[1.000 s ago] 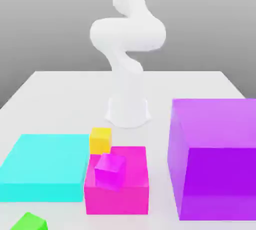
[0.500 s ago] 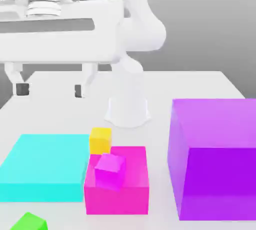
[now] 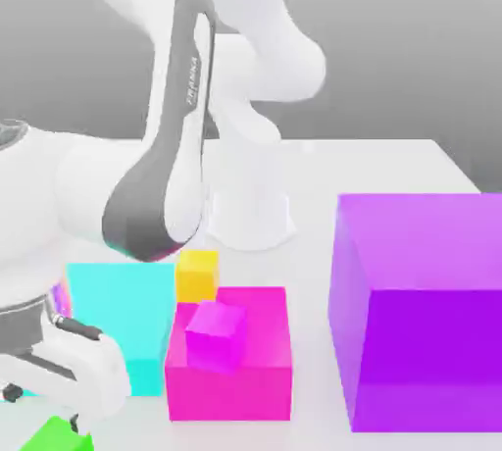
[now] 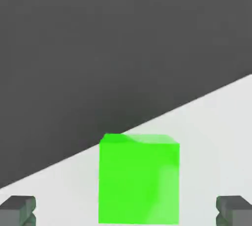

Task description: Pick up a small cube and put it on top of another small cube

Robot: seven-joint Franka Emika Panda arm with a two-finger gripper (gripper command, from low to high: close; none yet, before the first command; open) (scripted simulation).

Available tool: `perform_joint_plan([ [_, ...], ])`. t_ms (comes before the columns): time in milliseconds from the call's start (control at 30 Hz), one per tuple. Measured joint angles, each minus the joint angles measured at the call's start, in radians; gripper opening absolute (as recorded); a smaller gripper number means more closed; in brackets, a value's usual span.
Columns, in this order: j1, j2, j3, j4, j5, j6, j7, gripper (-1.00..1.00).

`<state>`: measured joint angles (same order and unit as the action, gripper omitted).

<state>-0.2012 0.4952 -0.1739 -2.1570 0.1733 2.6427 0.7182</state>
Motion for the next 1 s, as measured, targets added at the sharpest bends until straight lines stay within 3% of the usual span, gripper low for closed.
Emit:
perform_joint_plan([
  [33,-0.008,0.036,0.010,0.008,0.010,0.027,-0.007,0.00],
  [67,-0.015,0.064,0.018,0.014,0.017,0.048,-0.012,-1.00],
  [267,-0.018,0.078,0.022,0.017,0.021,0.058,-0.015,-1.00],
  [433,0.008,-0.055,-0.012,-0.014,-0.018,-0.043,0.011,-1.00],
  [1000,0.178,-0.668,0.085,-0.356,-0.183,-0.302,-0.133,-1.00],
])
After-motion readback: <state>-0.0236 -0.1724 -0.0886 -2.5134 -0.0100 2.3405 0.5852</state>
